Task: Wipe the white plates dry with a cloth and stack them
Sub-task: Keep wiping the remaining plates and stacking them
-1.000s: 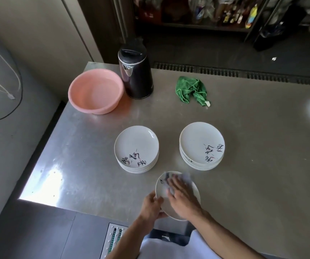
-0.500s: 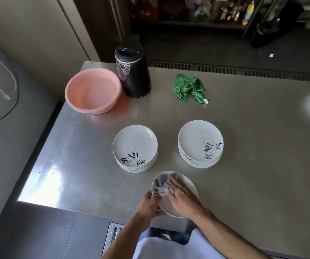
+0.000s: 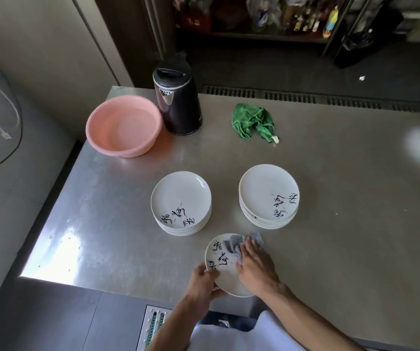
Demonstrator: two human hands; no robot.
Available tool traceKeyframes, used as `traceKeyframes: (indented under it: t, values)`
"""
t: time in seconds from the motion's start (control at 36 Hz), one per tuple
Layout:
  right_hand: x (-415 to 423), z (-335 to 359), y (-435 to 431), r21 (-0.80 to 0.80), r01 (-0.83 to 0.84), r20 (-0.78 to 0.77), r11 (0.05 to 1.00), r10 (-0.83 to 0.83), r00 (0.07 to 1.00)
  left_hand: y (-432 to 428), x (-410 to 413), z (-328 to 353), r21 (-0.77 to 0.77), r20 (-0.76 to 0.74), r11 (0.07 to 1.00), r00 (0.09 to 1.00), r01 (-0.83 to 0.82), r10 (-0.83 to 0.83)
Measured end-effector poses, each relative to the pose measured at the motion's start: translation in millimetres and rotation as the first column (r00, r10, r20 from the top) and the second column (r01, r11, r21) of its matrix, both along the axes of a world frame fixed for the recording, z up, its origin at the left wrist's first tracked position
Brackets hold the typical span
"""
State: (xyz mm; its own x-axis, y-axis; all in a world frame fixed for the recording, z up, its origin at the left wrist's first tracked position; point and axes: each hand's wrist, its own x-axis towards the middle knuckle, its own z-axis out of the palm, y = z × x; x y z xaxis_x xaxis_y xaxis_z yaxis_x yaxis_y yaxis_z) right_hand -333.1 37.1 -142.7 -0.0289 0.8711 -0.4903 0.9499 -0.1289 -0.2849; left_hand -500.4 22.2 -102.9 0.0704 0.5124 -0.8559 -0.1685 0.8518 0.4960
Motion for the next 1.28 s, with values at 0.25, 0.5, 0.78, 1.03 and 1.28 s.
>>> traceKeyframes:
  t: [0.25, 0.5, 0.78, 1.03, 1.28]
  values:
    - [-13.1, 24.5, -7.6, 0.004, 0.027, -0.551, 1.000, -0.021, 0.834, 6.3, 3.6, 0.8, 0.056, -0.066, 0.998, 0.998, 0.006, -0.002]
    - [-6.3, 4.3, 3.3, 0.006, -0.142, -0.181, 0.990, 0.140, 0.973, 0.8, -0.3, 2.1, 0.045, -0.034, 0.996, 0.996, 0.082, -0.081]
    - [-28.0, 20.8, 7.4, 0.088, -0.155, -0.491, 0.984, 0.178, 0.853, -0.9, 4.3, 9.2, 0.094, 0.019, 0.990, 0.994, 0.109, -0.112]
    - [-21.1, 13.2, 7.1, -0.093, 0.024, -0.291, 0.995, -0.050, 0.955, -8.2, 4.6, 2.8, 0.005, 0.114, 0.998, 0.991, -0.065, 0.064]
    - [-30.3, 39.0, 7.2, -0.052, 0.127, -0.595, 0.991, -0.133, 0.793, 7.7, -5.1, -3.4, -0.010, -0.087, 0.998, 0.995, -0.057, 0.056]
